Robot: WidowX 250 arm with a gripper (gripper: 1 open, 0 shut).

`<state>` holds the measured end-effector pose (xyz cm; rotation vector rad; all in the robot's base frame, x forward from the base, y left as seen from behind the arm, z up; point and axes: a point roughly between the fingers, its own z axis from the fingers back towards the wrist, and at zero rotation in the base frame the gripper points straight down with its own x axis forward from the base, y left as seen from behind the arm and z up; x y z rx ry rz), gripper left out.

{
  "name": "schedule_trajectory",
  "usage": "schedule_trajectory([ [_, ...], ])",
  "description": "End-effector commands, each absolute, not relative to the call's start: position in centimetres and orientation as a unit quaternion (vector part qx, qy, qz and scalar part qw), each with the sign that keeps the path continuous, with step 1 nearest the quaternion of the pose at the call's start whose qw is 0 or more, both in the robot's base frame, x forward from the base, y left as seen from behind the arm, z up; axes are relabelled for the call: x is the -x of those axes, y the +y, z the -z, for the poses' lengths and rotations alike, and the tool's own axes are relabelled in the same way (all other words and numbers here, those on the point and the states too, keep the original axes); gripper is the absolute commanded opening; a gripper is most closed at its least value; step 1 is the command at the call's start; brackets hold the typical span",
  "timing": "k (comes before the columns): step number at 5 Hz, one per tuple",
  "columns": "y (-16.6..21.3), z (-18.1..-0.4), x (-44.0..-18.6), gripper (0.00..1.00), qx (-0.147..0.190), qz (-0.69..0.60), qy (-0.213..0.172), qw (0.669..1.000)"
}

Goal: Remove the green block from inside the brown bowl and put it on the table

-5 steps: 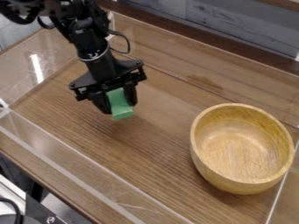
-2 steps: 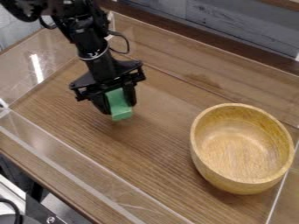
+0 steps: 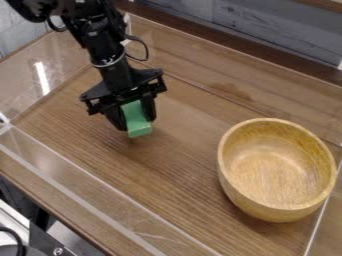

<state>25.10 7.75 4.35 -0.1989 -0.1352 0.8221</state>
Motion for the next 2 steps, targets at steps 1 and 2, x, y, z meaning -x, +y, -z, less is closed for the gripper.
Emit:
schedule_trajectory([
  [1,8.8,-5.23,-25.77,0.0,0.094,-0.408,-0.088,0.904],
  [2,9.05,-4.95,-25.51,0.0,0.094,-0.418,-0.084,0.9],
])
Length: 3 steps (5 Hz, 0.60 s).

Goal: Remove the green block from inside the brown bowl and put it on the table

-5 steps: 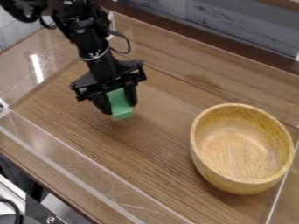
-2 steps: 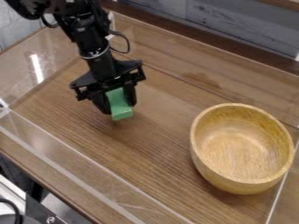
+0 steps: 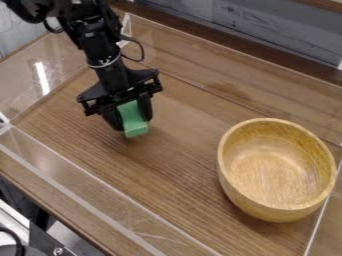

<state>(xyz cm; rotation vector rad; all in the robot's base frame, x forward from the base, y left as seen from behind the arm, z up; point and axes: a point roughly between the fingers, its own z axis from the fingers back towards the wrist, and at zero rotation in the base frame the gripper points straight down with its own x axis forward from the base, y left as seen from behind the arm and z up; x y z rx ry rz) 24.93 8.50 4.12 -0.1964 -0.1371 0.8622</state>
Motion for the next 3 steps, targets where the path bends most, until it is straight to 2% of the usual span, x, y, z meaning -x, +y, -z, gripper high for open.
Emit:
schedule_trajectory([
  [1,9.25,-4.71,-25.28,0.0,0.093,-0.426,-0.08,0.896],
  [3,9.58,-4.33,-24.87,0.0,0.093,-0.438,-0.073,0.891],
])
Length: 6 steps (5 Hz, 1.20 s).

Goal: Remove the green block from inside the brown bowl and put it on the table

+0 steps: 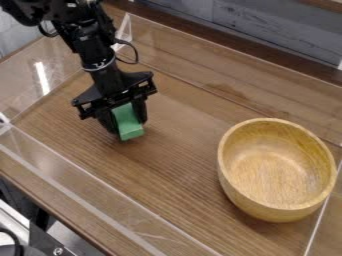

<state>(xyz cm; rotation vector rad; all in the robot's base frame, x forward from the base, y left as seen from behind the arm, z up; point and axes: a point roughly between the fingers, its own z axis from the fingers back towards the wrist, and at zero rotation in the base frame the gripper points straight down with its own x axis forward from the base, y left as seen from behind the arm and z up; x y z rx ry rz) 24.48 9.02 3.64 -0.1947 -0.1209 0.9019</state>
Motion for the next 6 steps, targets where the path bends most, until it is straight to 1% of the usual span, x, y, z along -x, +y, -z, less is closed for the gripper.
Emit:
schedule_trajectory([
  [1,9.71,-4.21,-24.72,0.0,0.093,-0.442,-0.07,0.89],
  [3,9.86,-4.08,-24.49,0.0,0.094,-0.448,-0.064,0.887],
  [4,9.93,-4.05,-24.41,1.0,0.095,-0.451,-0.061,0.885],
  [6,10.28,-4.38,-24.14,1.0,0.096,-0.458,-0.056,0.882],
])
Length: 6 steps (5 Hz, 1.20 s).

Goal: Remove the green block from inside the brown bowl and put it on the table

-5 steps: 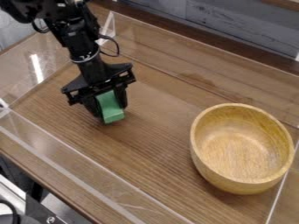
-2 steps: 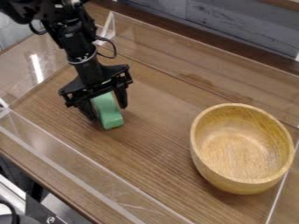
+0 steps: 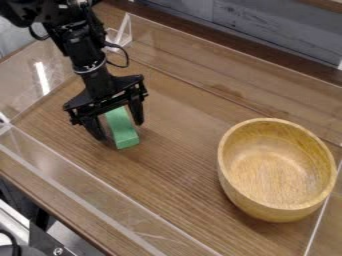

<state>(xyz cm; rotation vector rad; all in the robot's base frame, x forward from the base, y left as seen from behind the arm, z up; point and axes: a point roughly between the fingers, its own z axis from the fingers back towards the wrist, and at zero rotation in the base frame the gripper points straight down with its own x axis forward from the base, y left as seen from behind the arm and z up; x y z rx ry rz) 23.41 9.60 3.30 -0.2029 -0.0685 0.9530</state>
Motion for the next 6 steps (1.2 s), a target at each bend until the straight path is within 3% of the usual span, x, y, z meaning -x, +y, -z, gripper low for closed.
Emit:
schedule_trajectory([
  [1,10.45,-4.57,-24.02,1.0,0.097,-0.46,-0.054,0.881],
  [6,11.1,-4.86,-23.66,1.0,0.1,-0.469,-0.043,0.877],
])
